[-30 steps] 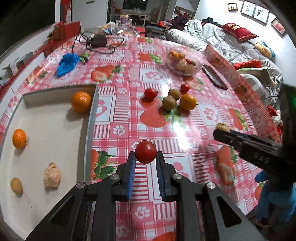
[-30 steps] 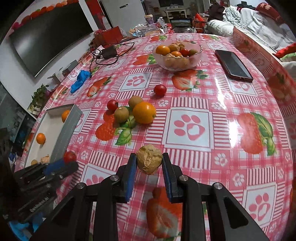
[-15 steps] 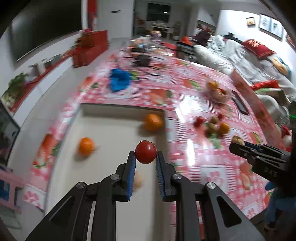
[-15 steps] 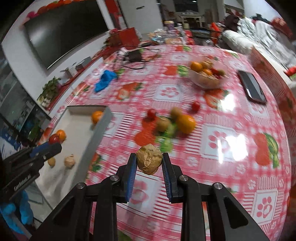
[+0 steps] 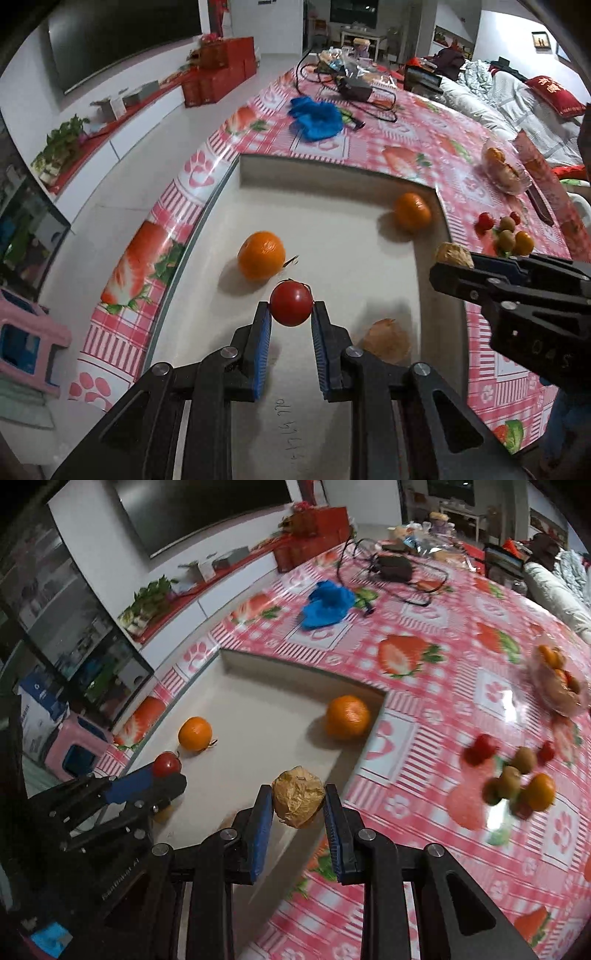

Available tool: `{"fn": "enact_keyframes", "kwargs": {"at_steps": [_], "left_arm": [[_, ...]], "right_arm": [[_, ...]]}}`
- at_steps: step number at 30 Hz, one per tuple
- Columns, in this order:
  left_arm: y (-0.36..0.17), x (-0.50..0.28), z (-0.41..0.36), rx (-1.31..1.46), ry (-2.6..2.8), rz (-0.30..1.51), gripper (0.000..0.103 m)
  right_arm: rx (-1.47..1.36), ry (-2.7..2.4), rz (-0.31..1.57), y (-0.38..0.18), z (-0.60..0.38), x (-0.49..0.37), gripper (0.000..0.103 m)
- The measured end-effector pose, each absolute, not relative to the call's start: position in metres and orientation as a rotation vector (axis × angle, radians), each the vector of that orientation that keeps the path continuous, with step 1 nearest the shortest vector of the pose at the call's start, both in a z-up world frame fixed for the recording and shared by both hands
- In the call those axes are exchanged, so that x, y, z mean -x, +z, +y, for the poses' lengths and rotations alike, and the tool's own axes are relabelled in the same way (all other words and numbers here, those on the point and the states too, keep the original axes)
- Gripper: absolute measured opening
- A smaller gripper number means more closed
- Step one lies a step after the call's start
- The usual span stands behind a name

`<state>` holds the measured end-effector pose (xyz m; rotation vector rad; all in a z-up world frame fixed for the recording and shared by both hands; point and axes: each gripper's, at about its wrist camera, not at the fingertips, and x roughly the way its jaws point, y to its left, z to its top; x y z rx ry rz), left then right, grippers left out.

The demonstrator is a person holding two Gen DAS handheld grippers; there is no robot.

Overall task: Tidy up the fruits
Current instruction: 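Carry the tomato and physalis over the white tray and open both tools, then move both open tools back from the tray toward the loose fruits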

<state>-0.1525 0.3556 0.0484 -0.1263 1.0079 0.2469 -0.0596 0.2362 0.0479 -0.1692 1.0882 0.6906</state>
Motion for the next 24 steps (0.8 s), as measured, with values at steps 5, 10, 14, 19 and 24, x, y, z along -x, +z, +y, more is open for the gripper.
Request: {"fn": "enact_keyframes", "kwargs": {"at_steps": [5,10,14,19,24], "left_arm": [[0.042,0.15,0.356,0.127,0.245,1.017,0.026],[0.041,0.15,0.352,0.101,0.263,1.009,0.059],[0.044,0.15,0.35,0.09,0.269,0.993,0.076],[0.046,0.151,0.347,0.082,0.278,0.995,0.079],[0.053,0.153,0.346,0.084,0.29,0.994,0.08]], "right_arm": [[0.196,0.682,1.118,0.036,0.245,0.056,0.029],[0.211,0.678,1.134,0.033,0.247,0.055,0.029],[0.209,0.679,1.141,0.032,0.247,0.054,0.034],[0.207,0.705,1.117,0.039,0.25,0.06,0.059],[0.231,0.689,1.059,0.053,0.248,0.068,0.085]]}}
